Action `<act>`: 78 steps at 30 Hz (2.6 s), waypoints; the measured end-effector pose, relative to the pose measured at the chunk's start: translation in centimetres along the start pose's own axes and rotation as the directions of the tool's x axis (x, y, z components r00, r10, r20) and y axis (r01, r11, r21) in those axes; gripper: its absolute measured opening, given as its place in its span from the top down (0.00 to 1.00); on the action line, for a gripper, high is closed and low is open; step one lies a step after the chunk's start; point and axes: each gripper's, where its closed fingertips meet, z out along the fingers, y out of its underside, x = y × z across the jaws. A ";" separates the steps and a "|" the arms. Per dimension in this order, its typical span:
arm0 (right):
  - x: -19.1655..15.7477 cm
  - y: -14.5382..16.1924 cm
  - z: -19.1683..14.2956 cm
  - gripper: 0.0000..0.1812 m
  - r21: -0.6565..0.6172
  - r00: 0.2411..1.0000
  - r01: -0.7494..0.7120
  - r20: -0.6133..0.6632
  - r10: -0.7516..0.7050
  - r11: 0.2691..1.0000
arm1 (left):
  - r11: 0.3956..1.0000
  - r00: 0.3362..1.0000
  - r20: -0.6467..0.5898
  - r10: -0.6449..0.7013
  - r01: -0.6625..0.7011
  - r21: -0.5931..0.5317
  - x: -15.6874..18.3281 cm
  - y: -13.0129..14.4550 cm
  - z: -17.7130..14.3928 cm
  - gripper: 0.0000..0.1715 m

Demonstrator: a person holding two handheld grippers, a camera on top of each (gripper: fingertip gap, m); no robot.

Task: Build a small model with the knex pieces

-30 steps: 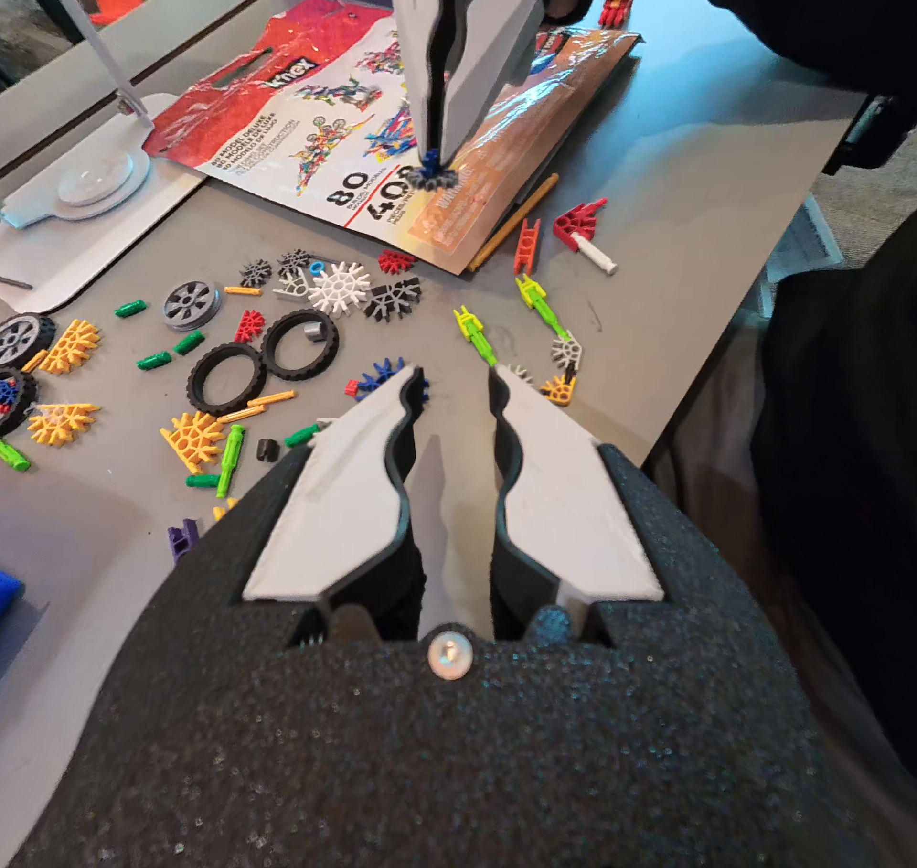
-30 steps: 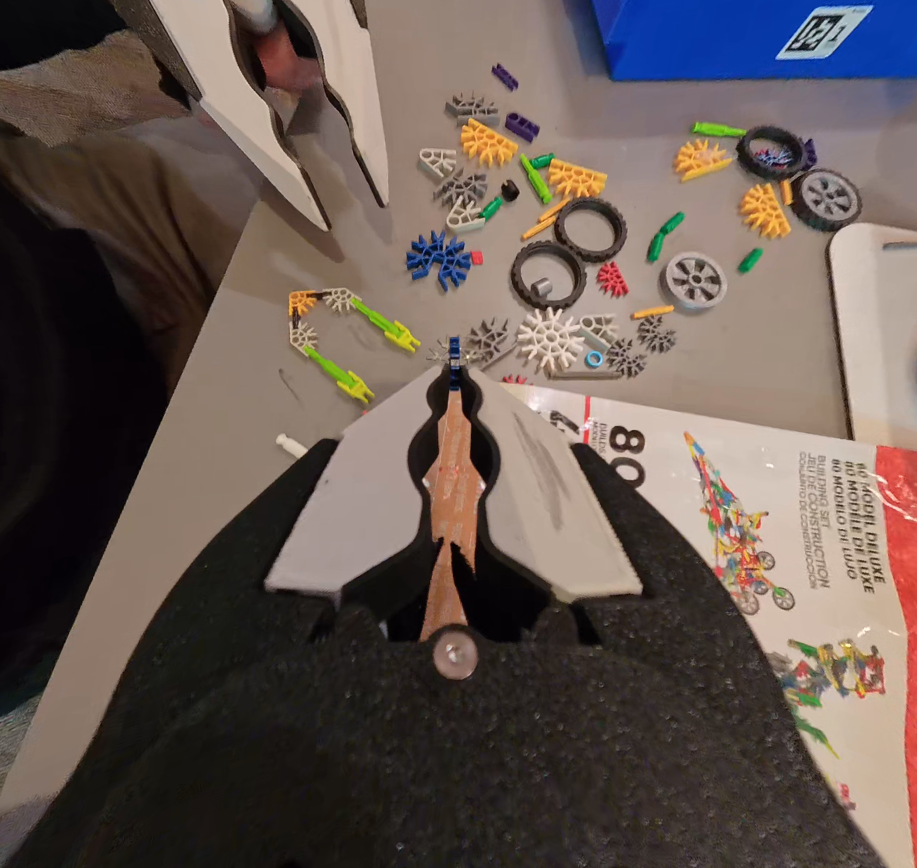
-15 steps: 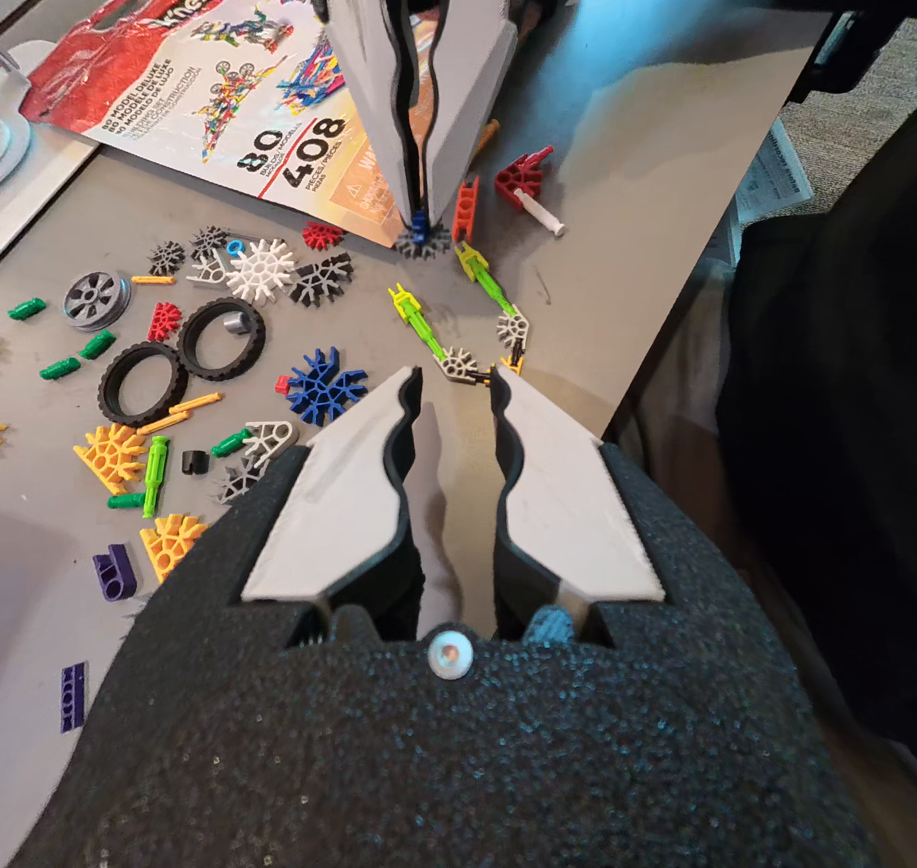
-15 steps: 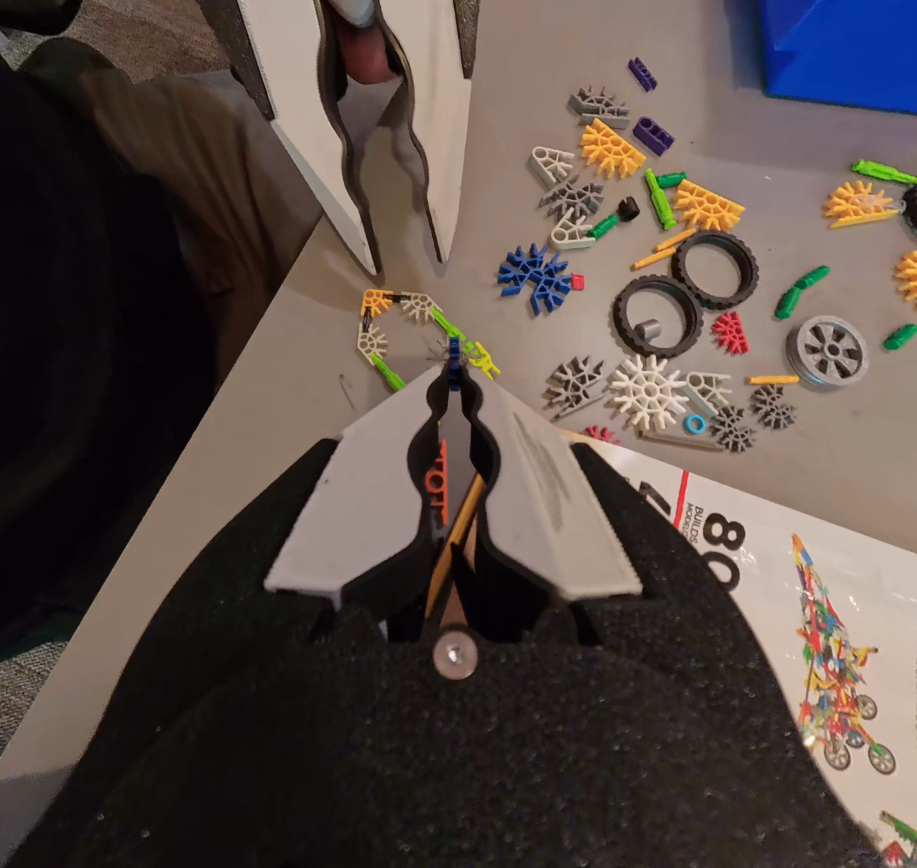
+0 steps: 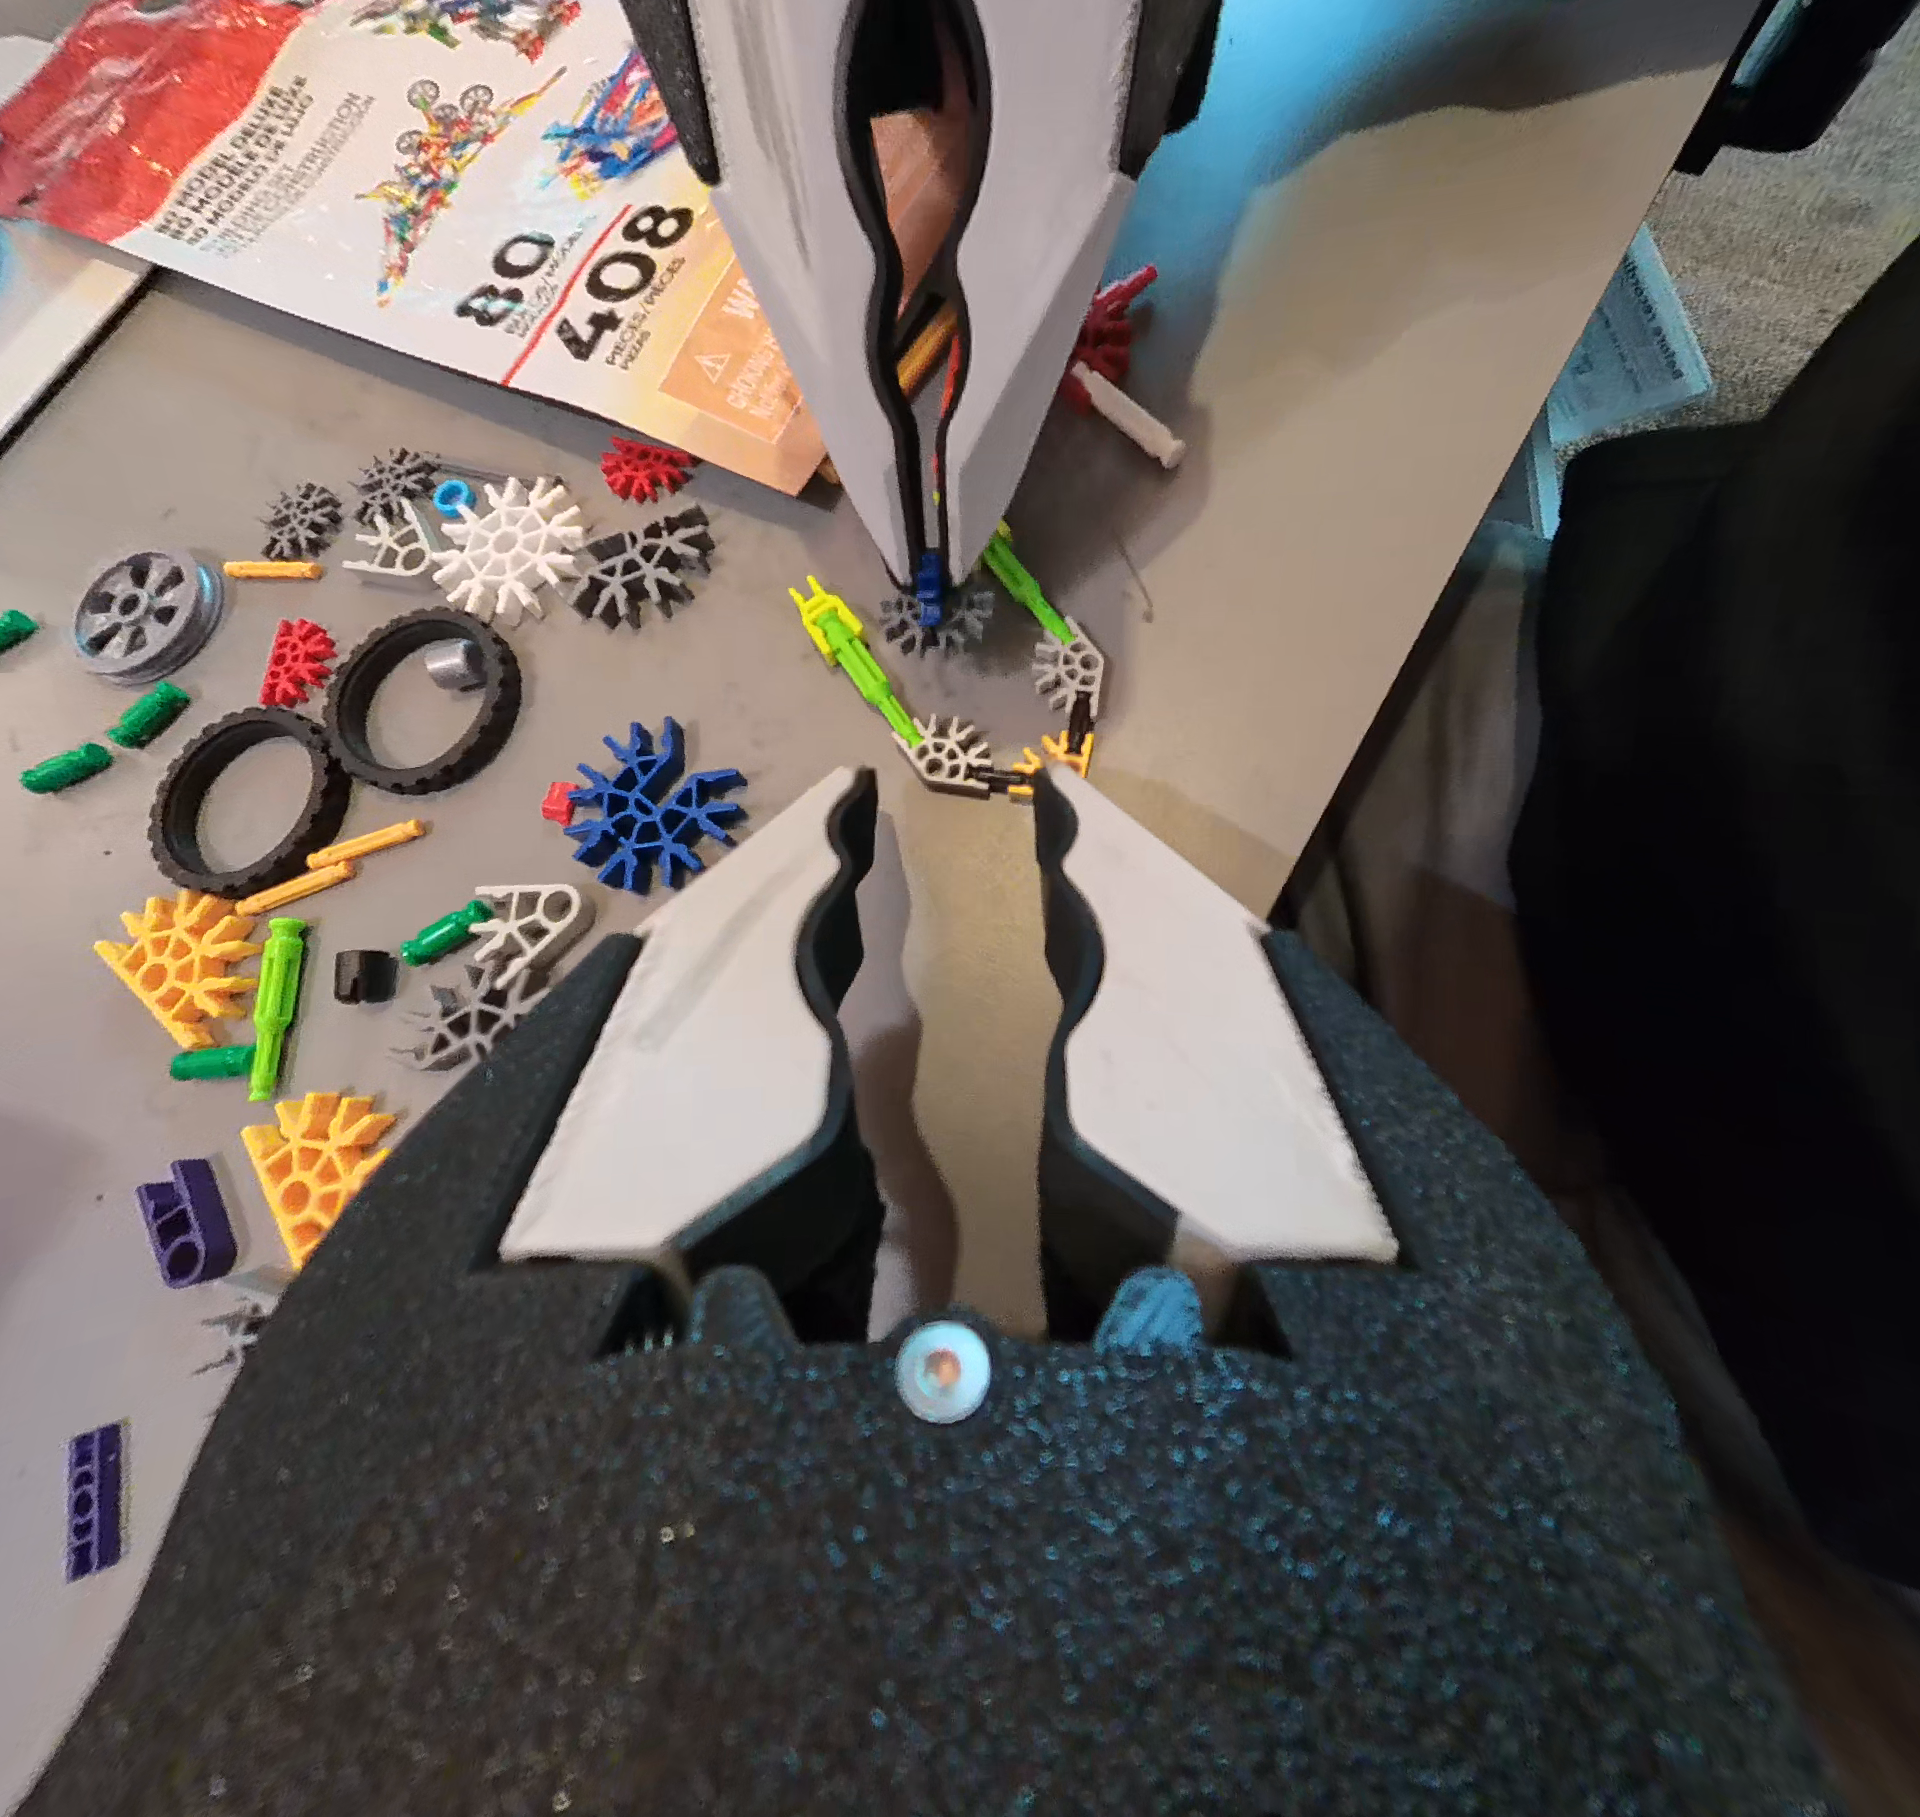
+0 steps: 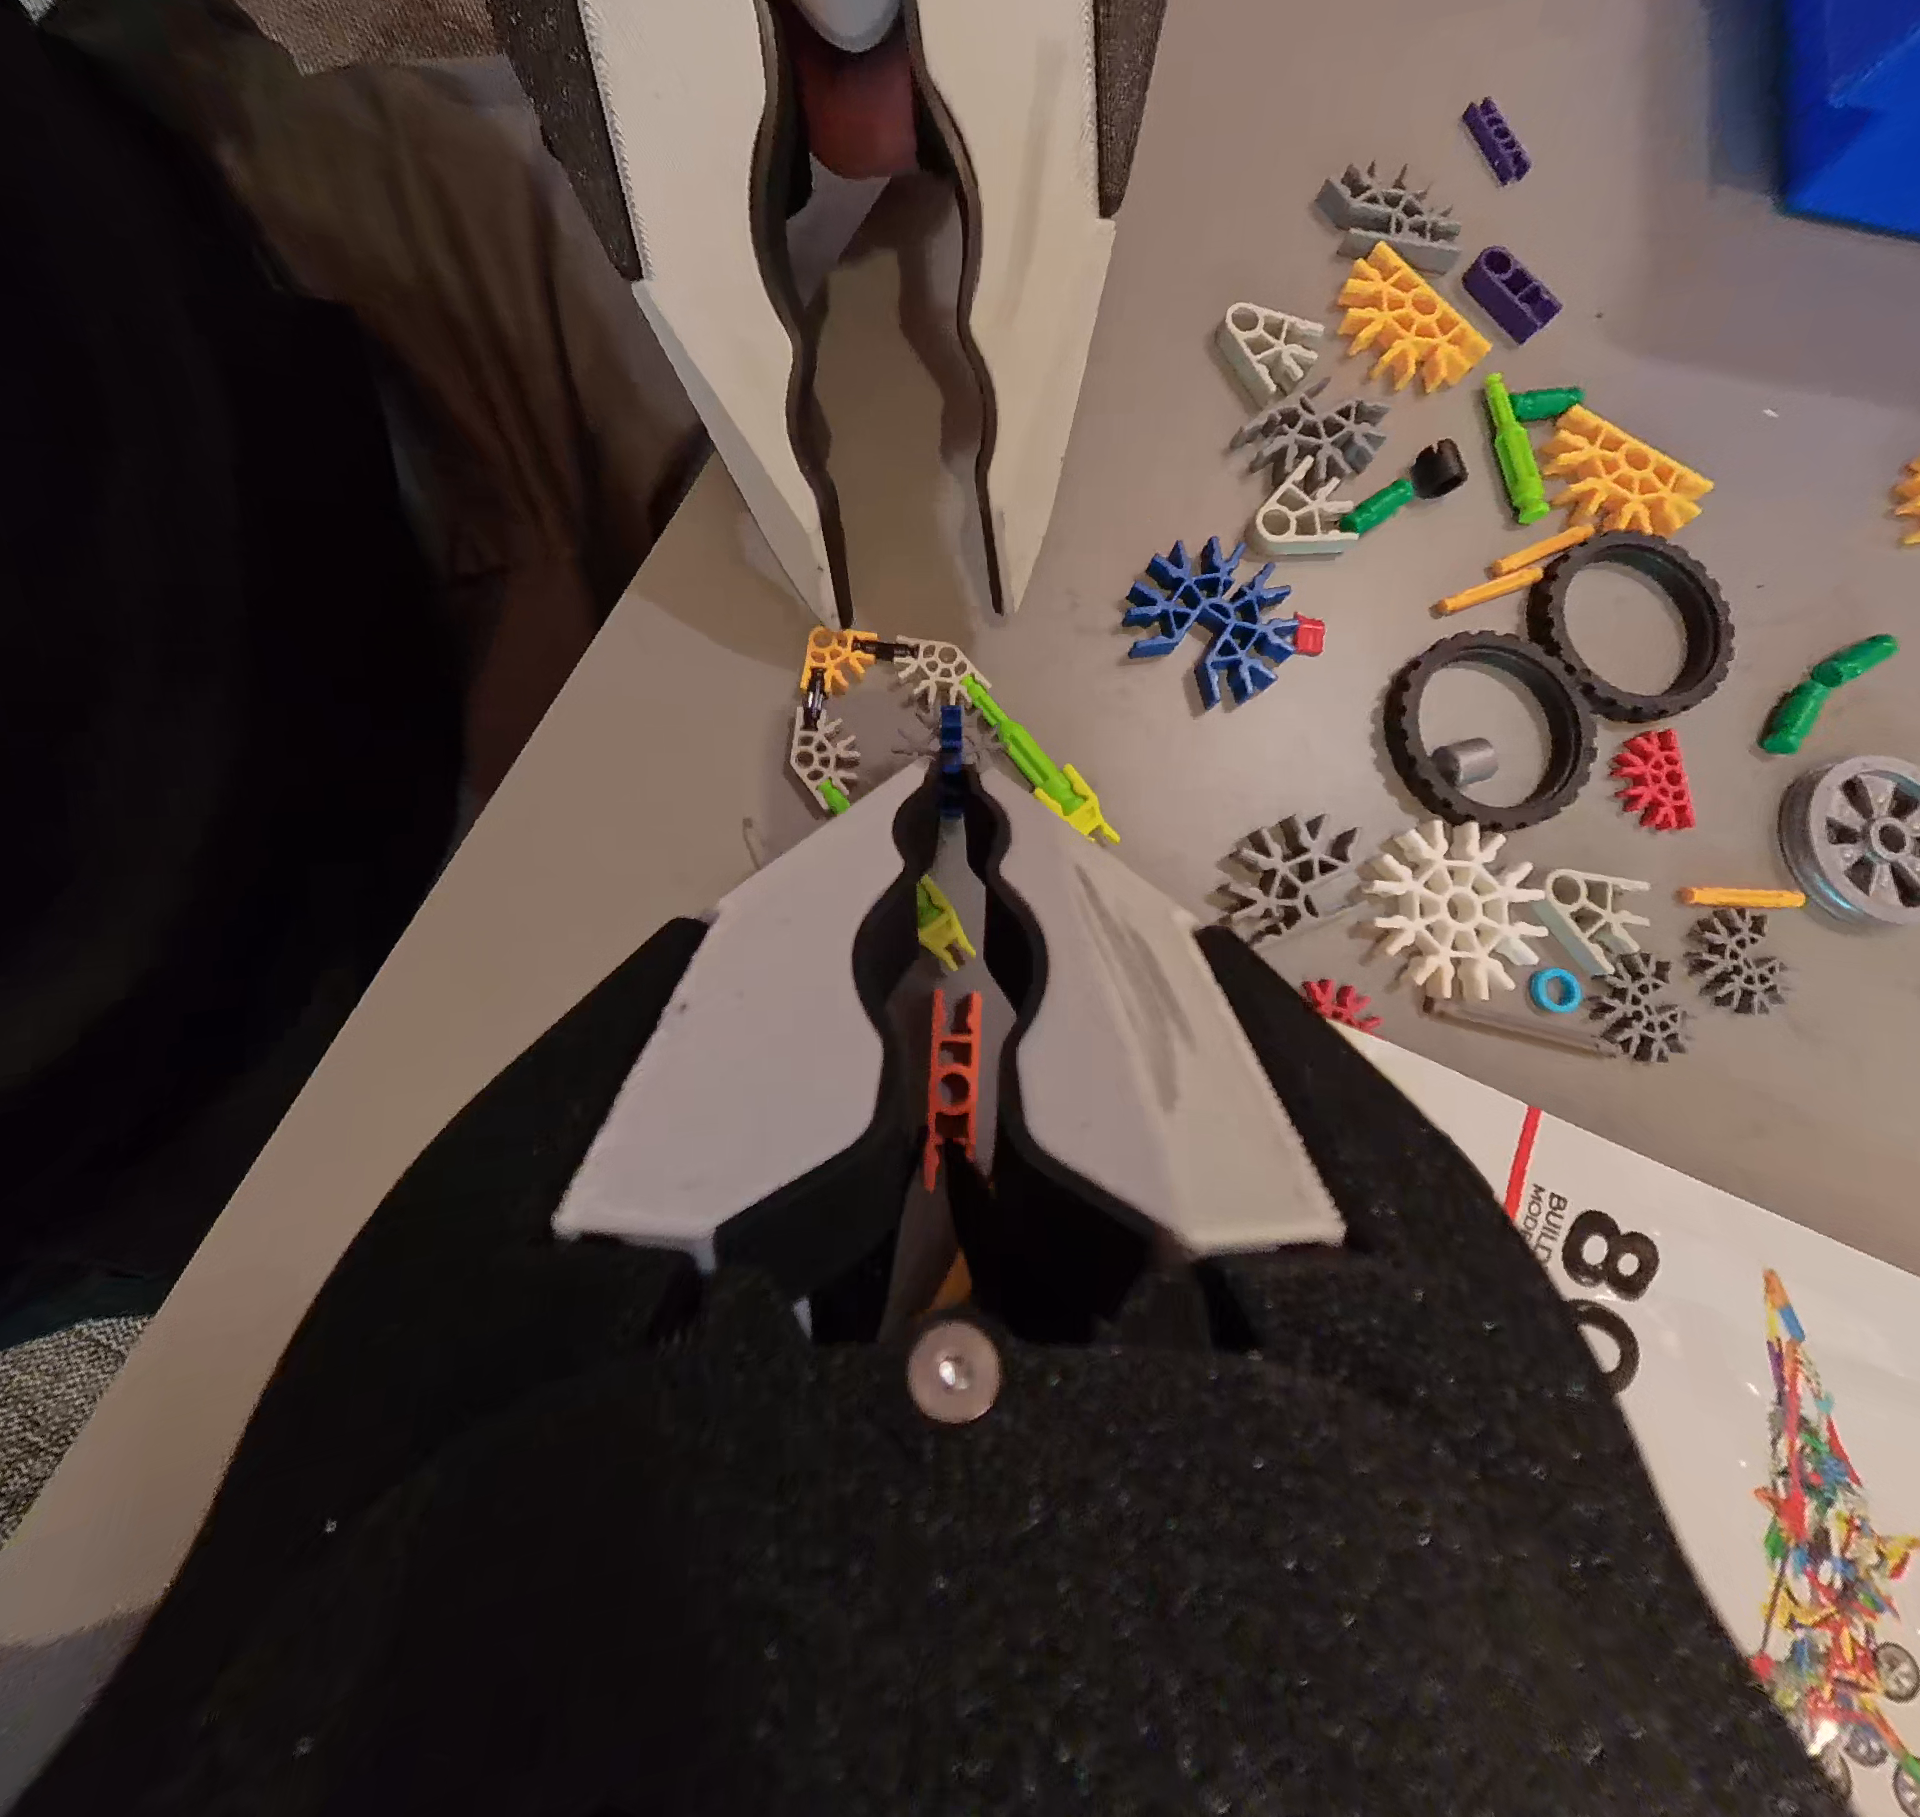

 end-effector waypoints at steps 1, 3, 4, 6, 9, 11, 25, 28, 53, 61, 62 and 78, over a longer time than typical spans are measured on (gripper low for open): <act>0.0 -0.2 0.0 0.99 0.008 1.000 0.002 0.002 -0.002 1.000 | 1.000 1.000 0.002 -0.004 0.004 0.012 -0.1 -0.2 -0.1 0.84; -0.2 -0.6 -0.1 0.99 0.027 1.000 0.010 0.005 -0.011 1.000 | 1.000 1.000 0.010 0.000 -0.001 0.024 -0.2 -0.5 -0.1 0.84; -0.2 -0.7 -0.1 0.99 0.030 1.000 0.015 0.003 -0.016 0.999 | 1.000 1.000 0.008 0.004 -0.004 0.025 -0.2 -0.6 -0.1 0.84; -0.2 -0.8 0.0 0.99 0.030 1.000 0.021 -0.004 -0.021 0.999 | 1.000 1.000 0.006 0.008 -0.008 0.015 -0.1 -0.6 0.2 0.83; -0.2 -0.8 0.0 0.99 0.029 1.000 0.028 -0.010 -0.027 0.999 | 1.000 1.000 0.005 0.017 -0.017 -0.011 0.1 -0.5 0.6 0.83; -0.1 -0.8 -0.1 0.99 0.032 1.000 0.026 -0.011 -0.025 0.999 | 1.000 1.000 -0.009 0.014 -0.014 -0.020 0.3 -0.5 0.7 0.82; 0.7 -0.4 -1.0 0.99 0.059 1.000 -0.010 -0.026 0.012 0.998 | 0.999 0.996 -0.088 0.001 -0.006 -0.053 -0.3 -0.1 0.9 0.82; 0.7 -0.2 -0.9 0.99 0.051 1.000 -0.018 -0.025 0.020 0.999 | 0.998 0.995 -0.098 0.010 -0.016 -0.056 -0.6 0.1 0.7 0.82; 0.5 -1.1 -0.5 0.99 0.091 0.999 -0.051 0.006 0.051 0.995 | 0.998 0.998 -0.036 -0.049 0.048 -0.031 -2.4 1.2 -0.5 0.82; 0.4 -1.1 -0.5 0.99 0.086 0.999 -0.045 0.003 0.045 0.995 | 0.998 0.998 -0.043 -0.056 0.054 -0.042 -2.4 1.3 -0.3 0.82; 0.4 -1.2 -0.5 0.99 0.089 0.999 -0.046 0.004 0.046 0.995 | 0.998 0.998 -0.042 -0.055 0.054 -0.042 -2.4 1.3 -0.3 0.82; 0.1 -1.3 -0.3 0.99 0.086 0.999 -0.044 0.015 0.043 0.995 | 0.997 0.998 -0.027 -0.065 0.064 -0.038 -2.5 1.4 -0.3 0.82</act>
